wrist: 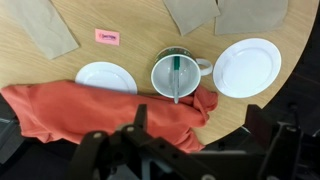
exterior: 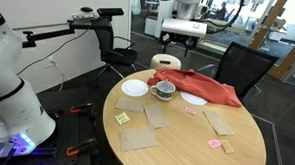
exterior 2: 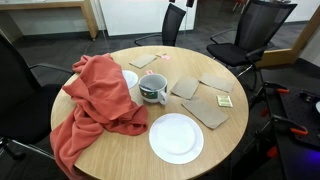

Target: Remove the pen from the white mug

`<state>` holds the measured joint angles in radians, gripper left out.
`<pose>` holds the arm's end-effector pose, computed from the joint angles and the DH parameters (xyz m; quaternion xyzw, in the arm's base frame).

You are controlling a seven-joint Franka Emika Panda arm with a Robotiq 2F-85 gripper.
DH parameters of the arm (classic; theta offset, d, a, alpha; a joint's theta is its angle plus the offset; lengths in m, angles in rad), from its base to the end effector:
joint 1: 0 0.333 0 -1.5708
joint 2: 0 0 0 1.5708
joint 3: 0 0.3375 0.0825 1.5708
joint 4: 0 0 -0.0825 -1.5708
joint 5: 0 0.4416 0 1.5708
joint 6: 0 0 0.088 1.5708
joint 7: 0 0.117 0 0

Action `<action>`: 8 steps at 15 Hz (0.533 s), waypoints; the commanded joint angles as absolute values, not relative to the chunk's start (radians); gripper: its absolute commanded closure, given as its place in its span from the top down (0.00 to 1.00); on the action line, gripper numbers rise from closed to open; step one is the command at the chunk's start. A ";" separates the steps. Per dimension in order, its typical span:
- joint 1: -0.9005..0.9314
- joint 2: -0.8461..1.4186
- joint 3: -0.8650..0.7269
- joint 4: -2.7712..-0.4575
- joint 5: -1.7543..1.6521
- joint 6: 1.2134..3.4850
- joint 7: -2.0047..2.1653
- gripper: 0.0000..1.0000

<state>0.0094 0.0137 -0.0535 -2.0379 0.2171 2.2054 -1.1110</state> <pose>0.6219 -0.0183 0.4370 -0.8826 -0.4547 -0.1140 0.0350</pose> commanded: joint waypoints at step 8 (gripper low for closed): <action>0.038 0.170 0.058 -2.032 0.095 2.326 -1.011 1.00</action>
